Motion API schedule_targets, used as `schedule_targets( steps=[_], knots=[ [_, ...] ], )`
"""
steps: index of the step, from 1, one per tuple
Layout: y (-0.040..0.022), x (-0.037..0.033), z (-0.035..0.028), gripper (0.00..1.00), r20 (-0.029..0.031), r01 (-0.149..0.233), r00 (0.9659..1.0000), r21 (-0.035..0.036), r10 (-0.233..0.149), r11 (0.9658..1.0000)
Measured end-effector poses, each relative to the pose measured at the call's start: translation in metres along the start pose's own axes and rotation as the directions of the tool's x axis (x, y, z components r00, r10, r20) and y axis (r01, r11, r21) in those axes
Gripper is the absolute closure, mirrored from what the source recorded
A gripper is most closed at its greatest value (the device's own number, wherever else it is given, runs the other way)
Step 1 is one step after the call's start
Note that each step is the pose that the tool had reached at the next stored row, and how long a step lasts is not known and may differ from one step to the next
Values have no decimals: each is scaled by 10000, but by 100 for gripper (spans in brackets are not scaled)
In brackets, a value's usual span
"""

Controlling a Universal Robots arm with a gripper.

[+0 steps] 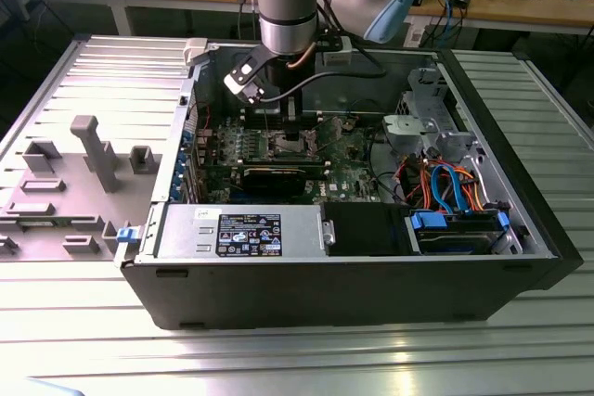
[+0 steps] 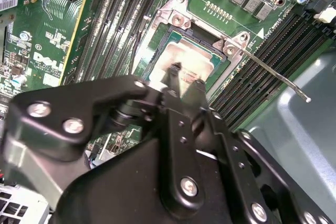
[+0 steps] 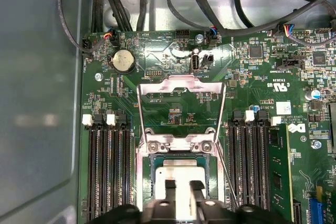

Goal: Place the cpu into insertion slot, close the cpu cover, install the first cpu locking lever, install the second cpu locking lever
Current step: 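Place the cpu into insertion slot, then close the cpu cover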

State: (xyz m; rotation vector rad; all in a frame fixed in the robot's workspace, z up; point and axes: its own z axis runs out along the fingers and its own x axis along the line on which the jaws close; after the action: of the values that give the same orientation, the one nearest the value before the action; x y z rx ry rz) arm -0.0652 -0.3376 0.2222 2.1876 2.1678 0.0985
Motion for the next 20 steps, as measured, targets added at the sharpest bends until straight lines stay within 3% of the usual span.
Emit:
schedule_targets(
  steps=[2,18,20],
  knots=[
    [0,0,0,89,0,0,10000,1,0,10000],
    [0,0,-4,89,1,0,10000,1,0,10000],
    [5,-1,-4,89,12,3,10000,28,-3,10000]
  ],
)
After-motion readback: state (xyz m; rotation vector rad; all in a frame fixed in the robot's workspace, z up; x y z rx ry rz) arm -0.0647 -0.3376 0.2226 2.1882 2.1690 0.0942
